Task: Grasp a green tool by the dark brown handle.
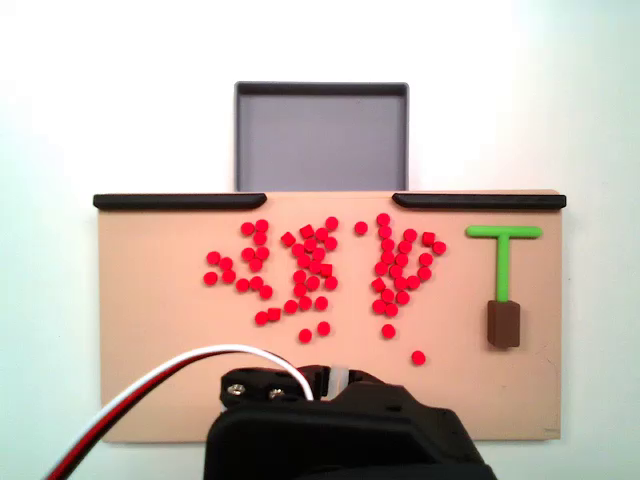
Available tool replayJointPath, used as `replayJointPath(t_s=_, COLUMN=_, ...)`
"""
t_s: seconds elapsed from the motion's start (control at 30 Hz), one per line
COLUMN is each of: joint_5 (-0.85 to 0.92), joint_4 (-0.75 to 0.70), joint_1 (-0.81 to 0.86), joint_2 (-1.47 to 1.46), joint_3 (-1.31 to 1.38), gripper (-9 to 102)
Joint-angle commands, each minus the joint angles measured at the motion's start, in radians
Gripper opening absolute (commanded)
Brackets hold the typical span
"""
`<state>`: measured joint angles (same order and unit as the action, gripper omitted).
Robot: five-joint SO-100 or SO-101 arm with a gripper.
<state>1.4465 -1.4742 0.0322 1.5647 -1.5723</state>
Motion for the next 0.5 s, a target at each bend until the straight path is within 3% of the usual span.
replayJointPath(t_s=0.0, joint_5=0.006, joint_4=0.006, joint_1=-0.006, joint_2=0.015, joint_3=0.028, gripper=4)
replayJointPath(t_s=0.47, joint_5=0.006, joint_4=0.008, joint_1=-0.008, joint_2=0.000, joint_3=0.029, gripper=4)
